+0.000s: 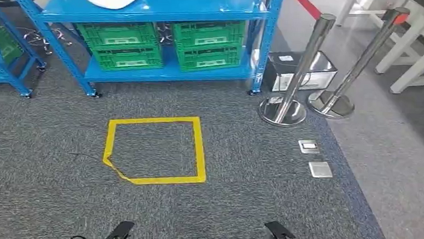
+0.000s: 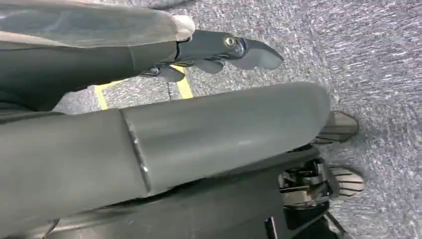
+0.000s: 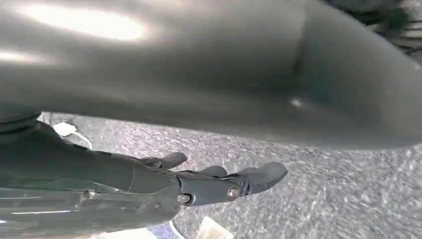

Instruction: Take the parts from the cabinet and place them on the table.

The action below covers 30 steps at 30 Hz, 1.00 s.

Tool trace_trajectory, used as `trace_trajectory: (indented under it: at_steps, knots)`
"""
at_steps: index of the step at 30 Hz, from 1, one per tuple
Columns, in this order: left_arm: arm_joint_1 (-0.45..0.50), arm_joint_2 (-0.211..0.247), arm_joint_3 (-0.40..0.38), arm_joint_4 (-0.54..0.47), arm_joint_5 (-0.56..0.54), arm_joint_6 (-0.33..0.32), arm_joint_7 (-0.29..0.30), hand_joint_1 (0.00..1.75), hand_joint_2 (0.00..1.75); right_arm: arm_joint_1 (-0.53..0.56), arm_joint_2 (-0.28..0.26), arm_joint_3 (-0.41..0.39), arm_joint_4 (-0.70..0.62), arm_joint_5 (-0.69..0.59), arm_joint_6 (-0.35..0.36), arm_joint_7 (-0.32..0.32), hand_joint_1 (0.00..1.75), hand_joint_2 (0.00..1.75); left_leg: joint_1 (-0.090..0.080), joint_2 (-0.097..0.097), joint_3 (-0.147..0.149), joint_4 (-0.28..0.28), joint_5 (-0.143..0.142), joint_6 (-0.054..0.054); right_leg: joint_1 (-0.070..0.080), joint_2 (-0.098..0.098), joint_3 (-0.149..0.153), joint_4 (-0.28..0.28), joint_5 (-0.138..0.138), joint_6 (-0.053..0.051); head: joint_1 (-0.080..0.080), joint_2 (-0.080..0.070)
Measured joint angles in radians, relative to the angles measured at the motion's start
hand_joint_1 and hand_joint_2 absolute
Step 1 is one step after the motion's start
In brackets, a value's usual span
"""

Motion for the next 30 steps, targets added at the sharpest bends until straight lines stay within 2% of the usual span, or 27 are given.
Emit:
trace_trajectory:
  at_steps: [1, 2, 4, 5, 6, 7, 8, 10, 11, 12, 13, 15, 16, 17, 20, 21, 22, 23, 25, 26, 27, 28, 29, 30]
  knots:
    - [0.000, 0.002, 0.000, 0.000, 0.000, 0.000, 0.000, 0.00, 0.00, -0.001, 0.000, 0.000, 0.000, 0.000, 0.000, 0.000, 0.00, 0.00, -0.005, -0.001, -0.004, 0.006, -0.006, -0.008, 0.003, 0.001, 0.010, -0.019, -0.023, -0.005, 0.004, 0.000]
    - [-0.002, 0.001, 0.000, 0.000, 0.000, 0.000, 0.000, 0.00, 0.00, -0.001, 0.000, 0.000, 0.000, 0.000, 0.000, 0.000, 0.00, 0.00, -0.005, -0.001, -0.009, 0.017, -0.008, -0.012, 0.003, 0.006, 0.009, -0.026, -0.016, -0.020, 0.005, 0.000]
    - [-0.001, 0.001, 0.000, 0.000, 0.000, 0.000, 0.000, 0.00, 0.00, 0.002, 0.000, 0.000, 0.000, 0.000, 0.001, 0.001, 0.00, 0.00, -0.004, -0.001, -0.009, 0.012, -0.005, -0.020, 0.009, 0.007, 0.006, -0.023, -0.018, -0.031, -0.002, 0.000]
    - [-0.001, 0.001, 0.000, 0.000, 0.000, 0.000, 0.000, 0.00, 0.00, 0.002, 0.000, 0.000, 0.000, 0.000, 0.001, 0.000, 0.00, 0.00, -0.004, -0.001, -0.009, 0.012, -0.006, -0.025, 0.008, 0.008, 0.007, -0.027, -0.016, -0.038, 0.000, 0.000]
    - [-0.002, 0.002, 0.000, 0.000, 0.000, 0.000, 0.000, 0.00, 0.00, 0.000, 0.000, 0.000, 0.000, 0.000, 0.001, 0.000, 0.00, 0.00, -0.001, -0.001, -0.011, 0.021, -0.015, -0.033, 0.001, 0.007, 0.013, -0.033, -0.012, -0.044, 0.004, 0.000]
    - [-0.002, 0.002, 0.000, 0.000, 0.000, 0.000, 0.000, 0.00, 0.00, -0.001, -0.001, -0.001, 0.000, 0.000, -0.001, 0.000, 0.00, 0.00, -0.001, -0.001, -0.027, 0.059, -0.039, -0.039, 0.000, 0.007, 0.014, -0.035, -0.013, -0.049, -0.001, 0.000]
    - [-0.003, 0.002, 0.000, 0.000, 0.000, 0.000, 0.000, 0.00, 0.00, -0.003, -0.001, 0.000, 0.000, 0.000, -0.001, 0.000, 0.00, 0.00, 0.002, -0.001, -0.065, 0.136, -0.080, -0.045, -0.001, 0.006, 0.014, -0.035, -0.013, -0.053, -0.010, 0.000]
    - [-0.001, 0.002, 0.000, 0.000, 0.000, 0.000, 0.000, 0.00, 0.00, -0.001, -0.001, 0.000, 0.000, 0.000, 0.000, 0.000, 0.00, 0.00, 0.007, -0.001, -0.155, 0.310, -0.149, -0.054, -0.001, 0.005, 0.013, -0.035, -0.015, -0.055, -0.016, 0.000]
    - [0.001, 0.002, 0.000, 0.000, 0.000, 0.000, 0.000, 0.00, 0.00, -0.001, -0.001, 0.000, 0.000, 0.000, 0.000, 0.000, 0.00, 0.00, 0.009, -0.001, -0.185, 0.360, -0.156, -0.056, -0.002, 0.006, 0.013, -0.035, -0.016, -0.054, -0.018, 0.000]
    - [0.002, 0.002, 0.000, 0.000, 0.000, 0.000, 0.000, 0.00, 0.00, 0.000, -0.001, 0.000, 0.000, 0.000, 0.000, 0.000, 0.00, 0.00, 0.011, -0.001, -0.188, 0.352, -0.136, -0.056, -0.003, 0.006, 0.015, -0.035, -0.016, -0.054, -0.021, 0.000]
    - [0.002, 0.002, 0.000, 0.000, 0.000, 0.000, 0.000, 0.00, 0.00, -0.001, -0.001, 0.000, 0.000, 0.000, 0.000, 0.000, 0.00, 0.00, 0.013, -0.001, -0.167, 0.298, -0.097, -0.055, -0.004, 0.008, 0.017, -0.035, -0.017, -0.052, -0.024, 0.000]
    - [0.001, 0.003, 0.000, 0.000, 0.000, 0.000, 0.000, 0.00, 0.00, -0.001, -0.001, 0.000, 0.000, 0.000, 0.000, 0.000, 0.00, 0.00, 0.017, -0.001, -0.076, 0.104, 0.001, -0.051, -0.006, 0.011, 0.025, -0.035, -0.022, -0.046, -0.032, 0.000]
    - [0.000, 0.003, 0.000, 0.000, 0.000, 0.000, 0.000, 0.00, 0.00, -0.002, -0.001, 0.000, 0.000, 0.000, 0.000, 0.000, 0.00, 0.00, 0.018, -0.001, -0.043, 0.031, 0.019, -0.049, -0.005, 0.011, 0.027, -0.035, -0.024, -0.041, -0.039, 0.000]
    - [-0.002, 0.003, 0.000, 0.000, 0.000, 0.000, 0.000, 0.00, 0.00, -0.002, -0.001, 0.000, 0.000, 0.000, 0.000, 0.000, 0.00, 0.00, 0.011, -0.003, -0.040, 0.021, 0.013, -0.047, 0.001, 0.014, 0.025, -0.033, -0.028, -0.034, -0.046, 0.000]
    - [0.000, 0.003, 0.000, 0.000, 0.000, 0.000, 0.000, 0.00, 0.00, -0.002, -0.001, 0.000, 0.000, 0.000, 0.001, 0.000, 0.00, 0.00, 0.006, -0.005, -0.042, 0.023, 0.010, -0.031, -0.002, 0.014, 0.031, -0.043, -0.027, -0.015, -0.033, 0.000]
    - [0.000, 0.003, 0.000, 0.000, 0.000, 0.000, 0.000, 0.00, 0.00, -0.002, -0.001, 0.000, 0.000, 0.000, 0.000, 0.000, 0.00, 0.00, 0.012, -0.005, -0.036, 0.010, 0.016, -0.021, -0.004, 0.013, 0.031, -0.041, -0.031, -0.008, -0.033, 0.000]
    - [-0.001, 0.003, 0.000, 0.000, 0.000, 0.000, 0.000, 0.00, 0.00, -0.002, -0.001, 0.000, 0.000, 0.000, 0.000, 0.000, 0.00, 0.00, 0.012, -0.005, -0.030, 0.006, 0.017, -0.016, -0.004, 0.008, 0.024, -0.016, -0.050, -0.006, -0.029, 0.000]
    - [-0.001, 0.003, 0.000, 0.000, 0.000, 0.000, 0.000, 0.00, 0.00, -0.003, -0.001, 0.000, 0.000, 0.000, 0.000, 0.000, 0.00, 0.00, 0.011, -0.003, -0.029, 0.005, 0.016, -0.007, -0.003, 0.006, -0.006, 0.049, -0.090, -0.006, -0.019, 0.000]
    - [-0.001, 0.003, 0.000, 0.000, 0.000, 0.000, 0.000, 0.00, 0.00, -0.001, -0.001, 0.000, 0.000, 0.000, 0.000, 0.000, 0.00, 0.00, 0.006, -0.002, -0.029, 0.006, 0.013, -0.002, -0.001, 0.006, -0.093, 0.228, -0.170, -0.005, -0.001, 0.000]
    - [0.000, 0.003, 0.000, 0.000, 0.000, 0.000, 0.000, 0.00, 0.00, 0.001, -0.001, 0.000, 0.001, 0.000, 0.001, 0.000, 0.00, 0.00, 0.003, -0.002, -0.029, 0.007, 0.012, 0.000, -0.001, 0.006, -0.123, 0.287, -0.185, -0.005, 0.000, 0.000]
    - [0.001, 0.002, 0.000, 0.000, 0.000, 0.000, 0.000, 0.00, 0.00, 0.002, -0.001, 0.000, 0.001, 0.000, 0.001, 0.000, 0.00, 0.00, 0.001, -0.003, -0.027, 0.007, 0.011, 0.001, -0.001, 0.006, -0.131, 0.296, -0.173, -0.007, 0.002, 0.000]
    - [0.002, 0.002, 0.000, 0.000, 0.000, 0.000, 0.000, 0.00, 0.00, 0.002, -0.001, 0.000, 0.001, 0.000, 0.001, 0.000, 0.00, 0.00, -0.001, -0.005, -0.023, 0.008, 0.009, 0.003, -0.001, 0.006, -0.112, 0.250, -0.135, -0.010, 0.004, 0.000]
    - [0.002, 0.002, 0.000, 0.000, 0.000, 0.000, 0.000, 0.00, 0.00, 0.001, -0.002, 0.000, 0.001, 0.000, 0.001, 0.000, 0.00, 0.00, -0.003, -0.006, -0.018, 0.008, 0.006, 0.002, 0.001, 0.006, -0.076, 0.172, -0.086, -0.016, 0.006, 0.000]
    - [0.001, 0.002, 0.000, 0.000, 0.000, 0.000, 0.000, 0.00, 0.00, 0.000, -0.002, 0.000, 0.000, 0.000, 0.001, 0.000, 0.00, 0.00, -0.004, -0.007, -0.012, 0.009, 0.002, 0.001, 0.005, 0.005, -0.027, 0.068, -0.033, -0.023, 0.009, 0.000]
